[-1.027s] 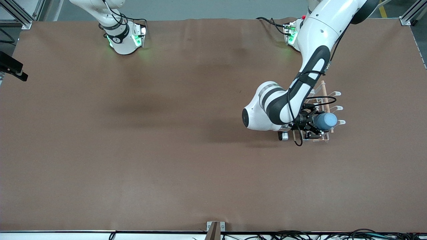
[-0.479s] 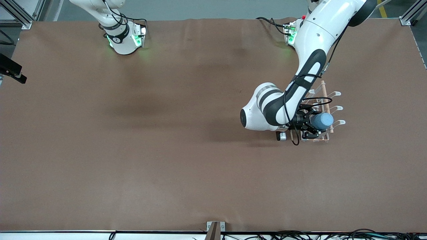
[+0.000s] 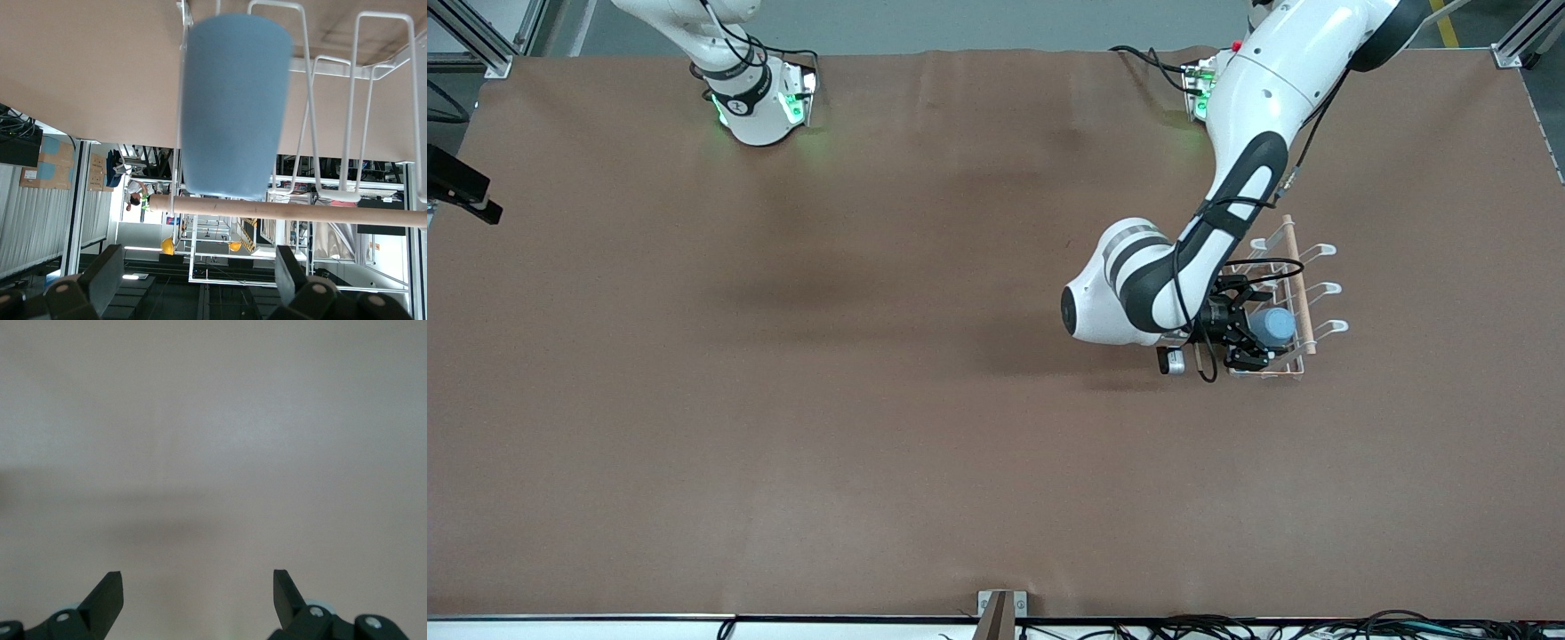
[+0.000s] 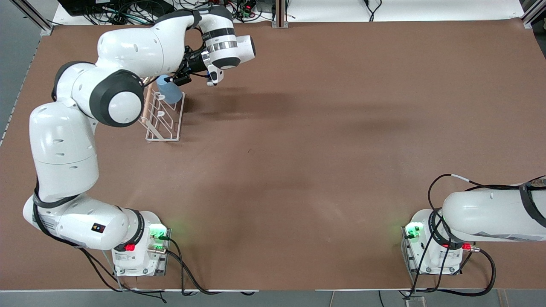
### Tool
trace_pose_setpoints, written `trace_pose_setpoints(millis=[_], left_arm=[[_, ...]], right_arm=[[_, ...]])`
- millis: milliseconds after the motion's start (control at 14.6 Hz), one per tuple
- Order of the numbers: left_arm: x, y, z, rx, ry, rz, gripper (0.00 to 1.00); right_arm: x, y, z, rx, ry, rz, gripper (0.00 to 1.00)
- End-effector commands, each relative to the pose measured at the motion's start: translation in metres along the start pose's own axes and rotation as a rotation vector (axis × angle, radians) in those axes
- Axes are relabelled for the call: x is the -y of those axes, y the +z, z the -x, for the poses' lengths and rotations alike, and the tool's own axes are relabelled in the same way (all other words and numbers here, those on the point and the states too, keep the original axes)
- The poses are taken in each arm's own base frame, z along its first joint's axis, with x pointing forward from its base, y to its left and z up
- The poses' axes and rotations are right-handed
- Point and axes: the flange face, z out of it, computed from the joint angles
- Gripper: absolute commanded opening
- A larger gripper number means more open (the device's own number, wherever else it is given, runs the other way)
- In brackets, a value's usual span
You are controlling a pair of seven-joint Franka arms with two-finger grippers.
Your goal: Hang cup on cup holder
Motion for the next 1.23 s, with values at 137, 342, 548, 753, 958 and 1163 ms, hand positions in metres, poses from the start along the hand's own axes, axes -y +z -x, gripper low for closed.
trace_pose_setpoints(millis=[137,342,548,753,958,1163], left_arm=[[0.022,-0.024,0.066,-0.051,-0.134,-0.014,1.00],[0.030,-0.050,0.110,-0.176,-0.320,0.062,1.00],[0.037,-0.077,0.140,-0.320,-0.615,0.216,1.00],[0.028,-0.114,0.164,-0.410,-0.844,0.279,1.00],[0.028,-0.114,0.219,-0.514,-1.020,0.519,1.00],[0.032,-0.108,0.269,-0.626,-1.093,0.655,1.00]], right_arm=[[-0.001,0.002,0.003,-0.001,0.019,0.005,0.99],[-0.001,0.002,0.004,0.001,0.019,0.005,0.99],[-0.001,0.002,0.004,0.002,0.019,0.005,0.99],[-0.001,0.002,0.003,-0.003,0.019,0.005,0.99],[-0.001,0.002,0.003,-0.002,0.019,0.005,0.99],[-0.002,0.003,0.002,0.002,0.019,0.005,0.99]])
